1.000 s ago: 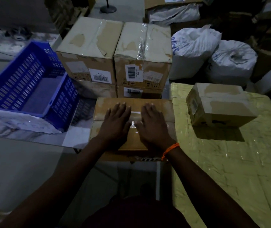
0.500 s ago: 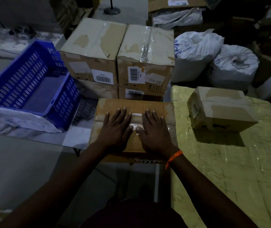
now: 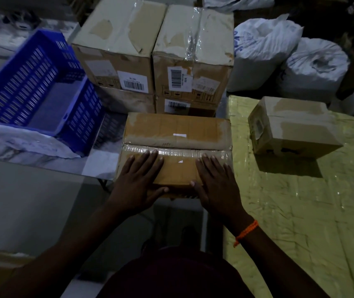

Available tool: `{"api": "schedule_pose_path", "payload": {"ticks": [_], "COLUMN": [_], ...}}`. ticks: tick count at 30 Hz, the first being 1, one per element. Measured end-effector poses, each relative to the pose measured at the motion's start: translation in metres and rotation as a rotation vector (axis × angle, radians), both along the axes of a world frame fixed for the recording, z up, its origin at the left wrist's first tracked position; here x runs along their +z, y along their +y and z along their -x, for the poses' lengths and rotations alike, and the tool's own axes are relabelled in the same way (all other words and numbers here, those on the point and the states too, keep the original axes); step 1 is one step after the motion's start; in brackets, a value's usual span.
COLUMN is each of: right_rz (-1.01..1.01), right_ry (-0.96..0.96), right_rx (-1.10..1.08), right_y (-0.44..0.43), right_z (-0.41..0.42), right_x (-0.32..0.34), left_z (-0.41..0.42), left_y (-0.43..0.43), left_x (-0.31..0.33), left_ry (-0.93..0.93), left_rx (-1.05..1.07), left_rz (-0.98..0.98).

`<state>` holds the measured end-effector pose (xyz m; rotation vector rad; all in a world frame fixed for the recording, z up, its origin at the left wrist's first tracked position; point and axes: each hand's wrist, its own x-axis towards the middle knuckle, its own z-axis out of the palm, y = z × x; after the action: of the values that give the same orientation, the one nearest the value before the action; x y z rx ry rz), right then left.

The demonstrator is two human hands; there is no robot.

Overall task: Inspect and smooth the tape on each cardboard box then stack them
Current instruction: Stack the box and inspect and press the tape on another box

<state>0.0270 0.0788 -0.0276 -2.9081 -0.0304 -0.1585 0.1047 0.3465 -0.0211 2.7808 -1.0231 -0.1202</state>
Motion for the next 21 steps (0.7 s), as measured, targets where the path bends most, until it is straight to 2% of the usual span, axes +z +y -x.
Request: {"api": "schedule_pose_path", "payload": {"ticks": [5,9,11,16,18,21], "right_rz": [-0.191,-0.609,-0.733,-0.913,-0.892,-0.886], "right_ry": [-0.087,-0.119,-0.118,-0.205,-0.143,0.084], "right_rx": [-0.045,-0.384,-0.441,-0.277,-0.211,-0.049], "right_y": [-0.007,-0.014,-0.013,-0.021,-0.032,-0.042], "right_z": [0.006,0.014,0.012,-0.011,-0.039,-0.096], "right_x": [0.001,0.003,0.014,0.052,0.061,0.074], "left_z": [0.001,-0.002,-0.005,-0.018,-0.025,-0.034], "left_y": [-0.002,0.003,0.01,0.053,0.075,0.102], "left_x": [-0.004,-0.009,-0.009,-0.004,0.0,0.003], "left_ry": [-0.045,-0.076,-0.072,-0.061,-0.05,0.004], "left_rx": [0.033,0.057,0.056,0.084,0.105,0.152], "left_rz": [0.032,0.067,0.079,0.231,0.305,0.379]}}
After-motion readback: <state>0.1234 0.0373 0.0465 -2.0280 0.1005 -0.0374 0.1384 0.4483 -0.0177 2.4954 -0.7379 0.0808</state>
